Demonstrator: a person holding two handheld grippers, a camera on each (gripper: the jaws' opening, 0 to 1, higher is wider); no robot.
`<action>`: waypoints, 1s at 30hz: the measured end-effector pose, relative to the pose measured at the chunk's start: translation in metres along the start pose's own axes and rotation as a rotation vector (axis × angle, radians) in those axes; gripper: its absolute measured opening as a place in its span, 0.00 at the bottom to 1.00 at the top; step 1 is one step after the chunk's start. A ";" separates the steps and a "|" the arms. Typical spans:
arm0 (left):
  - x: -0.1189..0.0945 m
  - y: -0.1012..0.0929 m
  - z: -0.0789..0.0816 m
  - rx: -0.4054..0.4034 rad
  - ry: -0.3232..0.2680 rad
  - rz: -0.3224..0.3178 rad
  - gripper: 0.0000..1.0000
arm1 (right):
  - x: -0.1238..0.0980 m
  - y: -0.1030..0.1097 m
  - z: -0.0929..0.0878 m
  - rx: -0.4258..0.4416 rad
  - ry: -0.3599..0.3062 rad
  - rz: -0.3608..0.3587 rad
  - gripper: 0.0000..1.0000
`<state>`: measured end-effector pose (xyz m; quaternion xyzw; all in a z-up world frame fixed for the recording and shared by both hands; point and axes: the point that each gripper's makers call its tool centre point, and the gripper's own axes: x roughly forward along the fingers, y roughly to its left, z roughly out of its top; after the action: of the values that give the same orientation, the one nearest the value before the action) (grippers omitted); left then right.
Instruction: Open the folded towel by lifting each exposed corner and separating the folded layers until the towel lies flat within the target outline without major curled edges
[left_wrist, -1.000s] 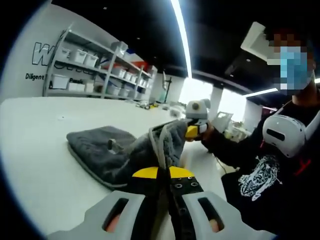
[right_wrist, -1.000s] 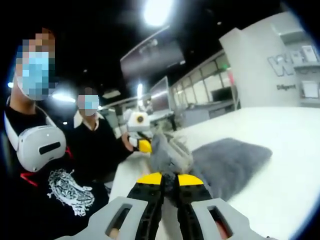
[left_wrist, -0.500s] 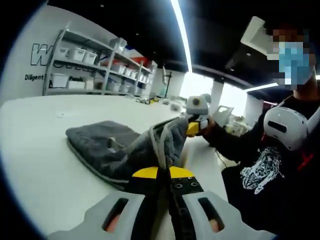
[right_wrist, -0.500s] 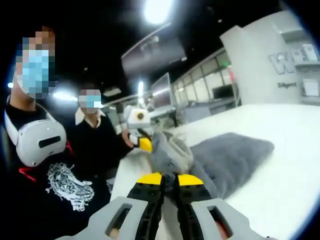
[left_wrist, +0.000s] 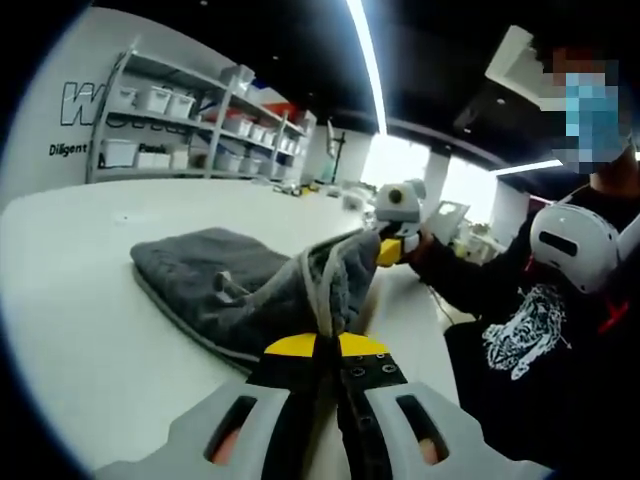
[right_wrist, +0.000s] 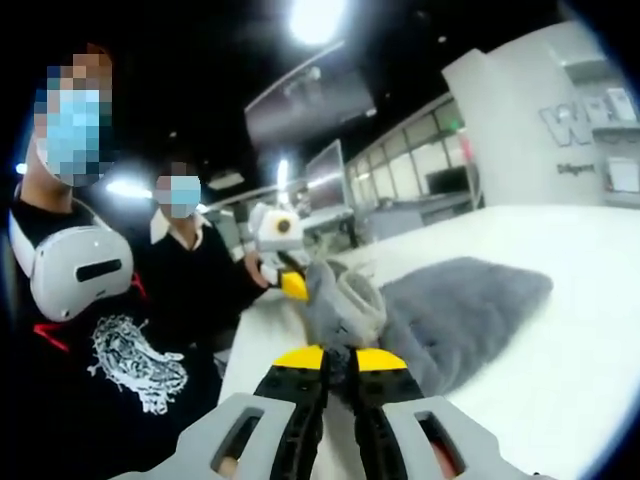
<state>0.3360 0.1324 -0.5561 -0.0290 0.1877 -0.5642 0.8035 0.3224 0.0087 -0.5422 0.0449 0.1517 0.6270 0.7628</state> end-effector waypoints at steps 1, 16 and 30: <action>0.000 0.000 -0.001 -0.001 0.002 0.000 0.03 | 0.000 0.001 -0.001 -0.002 0.002 0.000 0.04; 0.000 -0.002 -0.009 0.017 0.038 0.009 0.03 | 0.000 0.002 -0.009 -0.029 0.022 0.002 0.05; -0.001 -0.002 -0.017 0.016 0.050 0.012 0.04 | -0.002 0.003 -0.016 -0.046 0.040 0.008 0.05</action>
<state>0.3281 0.1349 -0.5709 -0.0072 0.2032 -0.5613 0.8023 0.3148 0.0058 -0.5560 0.0153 0.1524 0.6340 0.7580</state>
